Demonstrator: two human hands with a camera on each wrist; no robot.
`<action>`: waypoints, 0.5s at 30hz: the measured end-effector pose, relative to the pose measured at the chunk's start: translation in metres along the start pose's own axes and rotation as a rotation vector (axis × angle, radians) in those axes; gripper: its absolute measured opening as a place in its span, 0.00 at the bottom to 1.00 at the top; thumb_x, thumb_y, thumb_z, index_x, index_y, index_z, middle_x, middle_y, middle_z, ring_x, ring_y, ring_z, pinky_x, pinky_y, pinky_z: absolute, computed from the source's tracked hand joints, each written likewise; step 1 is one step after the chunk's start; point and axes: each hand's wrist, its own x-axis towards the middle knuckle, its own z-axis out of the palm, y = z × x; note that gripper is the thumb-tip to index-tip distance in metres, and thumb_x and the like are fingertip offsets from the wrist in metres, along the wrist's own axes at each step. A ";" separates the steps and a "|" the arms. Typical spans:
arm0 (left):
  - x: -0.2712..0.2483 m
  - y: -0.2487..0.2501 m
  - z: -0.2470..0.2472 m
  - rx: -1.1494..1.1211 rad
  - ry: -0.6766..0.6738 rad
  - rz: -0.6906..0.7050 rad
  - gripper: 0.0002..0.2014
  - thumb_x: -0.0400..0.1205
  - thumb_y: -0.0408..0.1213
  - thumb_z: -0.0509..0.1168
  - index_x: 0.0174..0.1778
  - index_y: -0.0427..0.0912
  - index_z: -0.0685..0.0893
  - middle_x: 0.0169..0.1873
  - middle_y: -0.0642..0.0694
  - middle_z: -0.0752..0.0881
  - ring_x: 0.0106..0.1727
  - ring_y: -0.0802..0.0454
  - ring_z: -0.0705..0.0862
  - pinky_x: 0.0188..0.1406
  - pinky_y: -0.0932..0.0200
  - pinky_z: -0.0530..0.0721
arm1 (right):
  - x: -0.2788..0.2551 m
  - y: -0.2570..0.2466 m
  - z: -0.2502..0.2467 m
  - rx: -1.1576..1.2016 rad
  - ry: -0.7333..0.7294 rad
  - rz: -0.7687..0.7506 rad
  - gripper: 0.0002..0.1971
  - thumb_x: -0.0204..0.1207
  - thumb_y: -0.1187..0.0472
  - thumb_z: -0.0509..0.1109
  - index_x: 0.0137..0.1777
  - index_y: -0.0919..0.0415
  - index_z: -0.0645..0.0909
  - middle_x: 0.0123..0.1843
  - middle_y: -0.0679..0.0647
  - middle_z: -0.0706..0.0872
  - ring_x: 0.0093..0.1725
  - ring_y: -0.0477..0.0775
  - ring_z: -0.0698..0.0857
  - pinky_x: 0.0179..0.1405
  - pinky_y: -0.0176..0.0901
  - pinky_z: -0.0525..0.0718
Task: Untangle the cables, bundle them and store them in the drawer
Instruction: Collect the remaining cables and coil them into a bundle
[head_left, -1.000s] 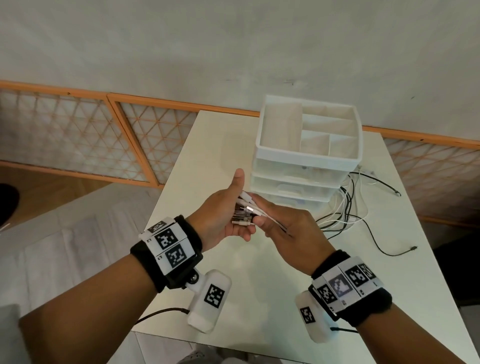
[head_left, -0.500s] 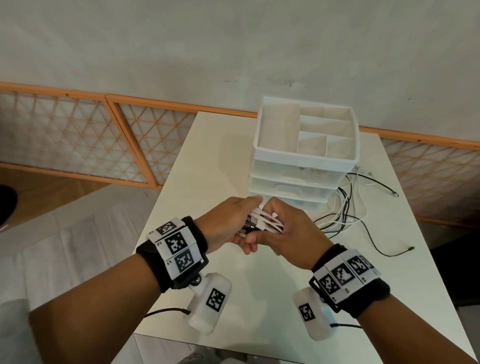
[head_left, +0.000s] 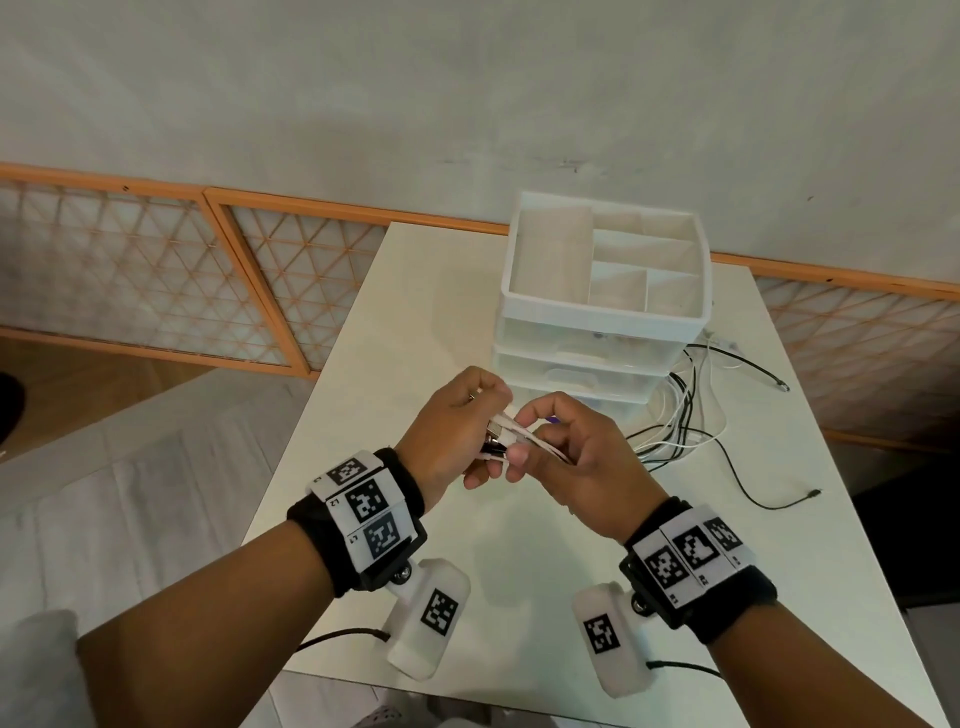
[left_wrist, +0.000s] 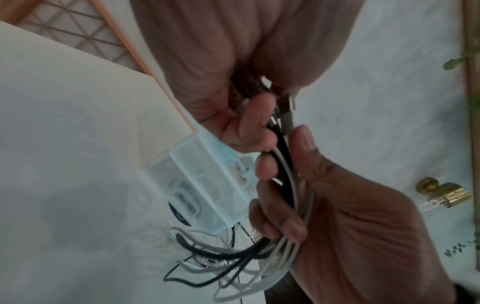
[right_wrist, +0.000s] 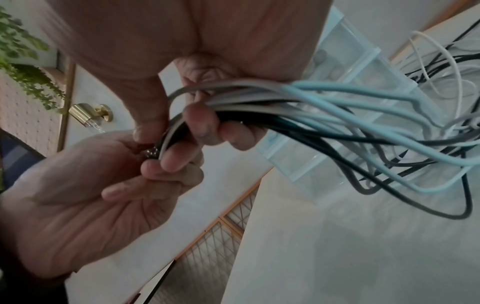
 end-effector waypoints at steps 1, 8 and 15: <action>-0.001 0.001 0.001 -0.007 -0.019 0.009 0.07 0.86 0.38 0.57 0.51 0.41 0.78 0.25 0.37 0.81 0.21 0.45 0.76 0.17 0.62 0.66 | 0.000 0.000 0.000 0.020 0.000 0.014 0.10 0.78 0.66 0.75 0.52 0.67 0.76 0.31 0.56 0.89 0.21 0.40 0.77 0.24 0.27 0.72; -0.006 -0.001 0.001 0.134 -0.122 0.100 0.22 0.79 0.57 0.68 0.43 0.37 0.81 0.21 0.47 0.81 0.24 0.48 0.78 0.19 0.59 0.73 | 0.007 0.000 -0.001 -0.031 0.032 0.069 0.16 0.73 0.59 0.80 0.48 0.68 0.78 0.28 0.51 0.88 0.22 0.43 0.80 0.19 0.27 0.72; 0.001 -0.006 -0.010 0.071 0.061 0.128 0.19 0.86 0.46 0.63 0.38 0.34 0.84 0.23 0.35 0.82 0.16 0.46 0.72 0.18 0.60 0.68 | 0.008 0.015 -0.009 -0.215 0.028 0.063 0.19 0.66 0.46 0.84 0.51 0.50 0.82 0.36 0.51 0.88 0.29 0.45 0.81 0.31 0.38 0.80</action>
